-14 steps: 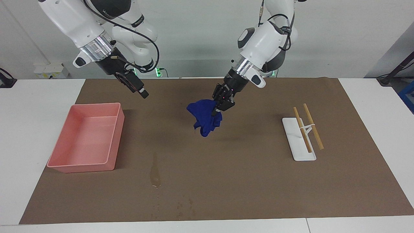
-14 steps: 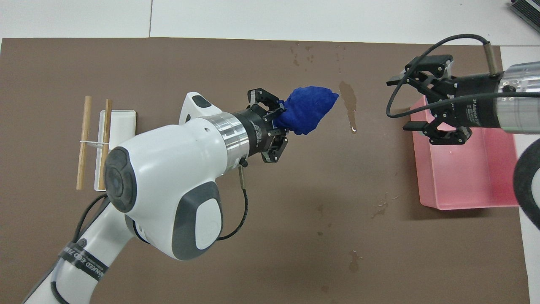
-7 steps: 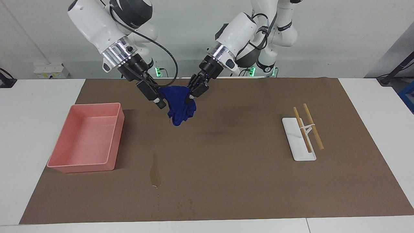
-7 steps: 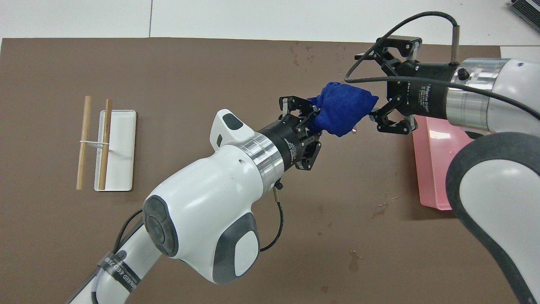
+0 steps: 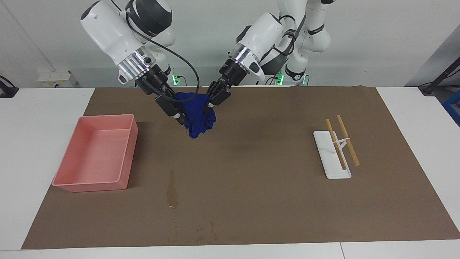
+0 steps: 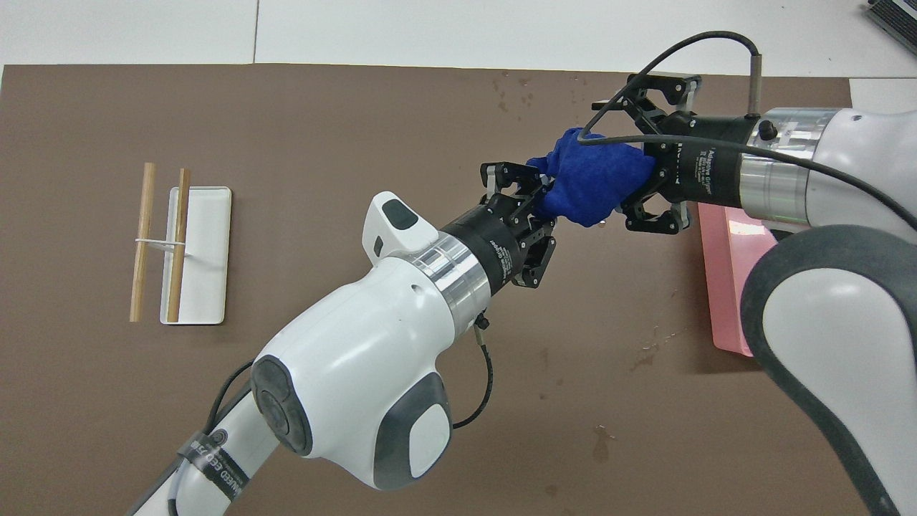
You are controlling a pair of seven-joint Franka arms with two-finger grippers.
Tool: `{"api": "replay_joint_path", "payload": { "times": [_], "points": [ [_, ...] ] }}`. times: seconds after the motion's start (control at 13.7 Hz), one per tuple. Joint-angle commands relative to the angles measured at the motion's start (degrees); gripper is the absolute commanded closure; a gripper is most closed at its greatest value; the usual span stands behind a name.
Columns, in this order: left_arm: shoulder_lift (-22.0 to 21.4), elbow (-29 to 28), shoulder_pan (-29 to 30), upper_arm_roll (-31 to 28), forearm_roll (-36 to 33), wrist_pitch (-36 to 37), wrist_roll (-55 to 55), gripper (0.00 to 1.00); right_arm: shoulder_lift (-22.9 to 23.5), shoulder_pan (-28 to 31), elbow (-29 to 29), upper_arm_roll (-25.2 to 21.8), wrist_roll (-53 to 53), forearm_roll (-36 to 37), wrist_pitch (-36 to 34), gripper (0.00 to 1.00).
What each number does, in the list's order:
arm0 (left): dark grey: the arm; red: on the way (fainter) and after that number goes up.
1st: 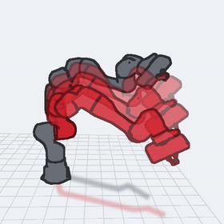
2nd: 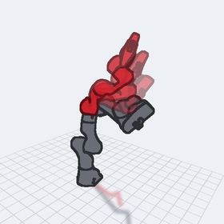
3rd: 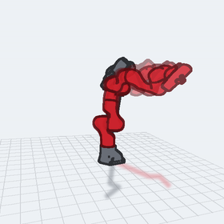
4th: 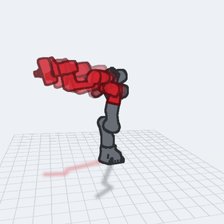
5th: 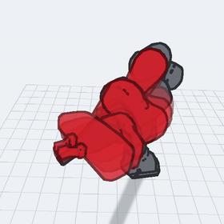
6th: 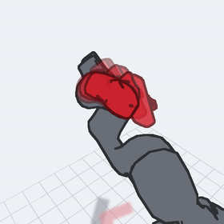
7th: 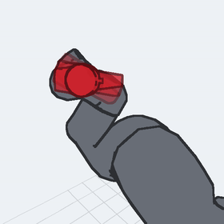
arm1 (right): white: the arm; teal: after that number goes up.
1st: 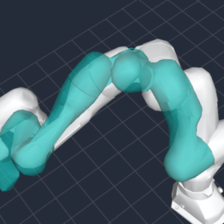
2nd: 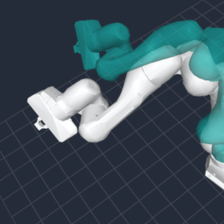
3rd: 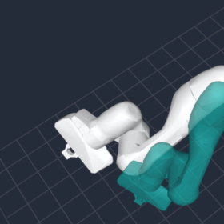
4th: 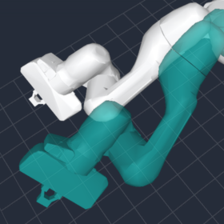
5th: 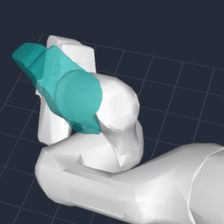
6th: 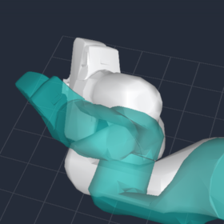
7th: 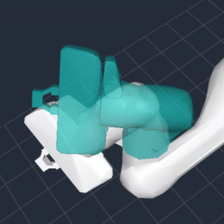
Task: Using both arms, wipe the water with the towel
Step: 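Grasp the towel with the right gripper from the left gripper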
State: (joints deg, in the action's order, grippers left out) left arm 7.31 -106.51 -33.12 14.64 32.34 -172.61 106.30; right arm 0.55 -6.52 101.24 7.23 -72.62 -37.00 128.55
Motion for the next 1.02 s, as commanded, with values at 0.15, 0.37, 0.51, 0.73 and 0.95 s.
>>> {"api": "replay_joint_path", "payload": {
  "times": [0.15, 0.37, 0.51, 0.73, 0.95],
  "points": [
    [-0.10, -0.19, -2.65, -0.92, 1.06, -1.85, -0.83, 1.00, -1.17, -1.83, 2.03, 0.15, -0.94, -1.49, 1.70, 0.00],
    [-0.10, -0.19, -2.74, -0.92, 1.06, -1.85, -0.83, 1.00, -1.34, -2.10, 2.64, 0.15, -1.82, -1.49, 1.79, 0.00],
    [-0.10, -0.02, -2.91, -0.92, 0.97, -1.85, -0.83, 1.00, -1.35, -2.10, 2.56, 0.15, -2.35, -1.49, 1.79, 0.36],
    [-0.10, -0.11, -3.61, -0.92, 1.06, -1.94, -0.83, 1.00, -1.26, -2.10, 2.47, 0.15, -2.44, -1.84, 1.88, 1.00],
    [-0.02, 0.16, -3.61, -0.92, 1.06, -1.94, -0.74, 1.00, -1.17, -1.92, 2.21, 0.06, -2.35, -1.85, 1.97, 1.00]
  ]
}}
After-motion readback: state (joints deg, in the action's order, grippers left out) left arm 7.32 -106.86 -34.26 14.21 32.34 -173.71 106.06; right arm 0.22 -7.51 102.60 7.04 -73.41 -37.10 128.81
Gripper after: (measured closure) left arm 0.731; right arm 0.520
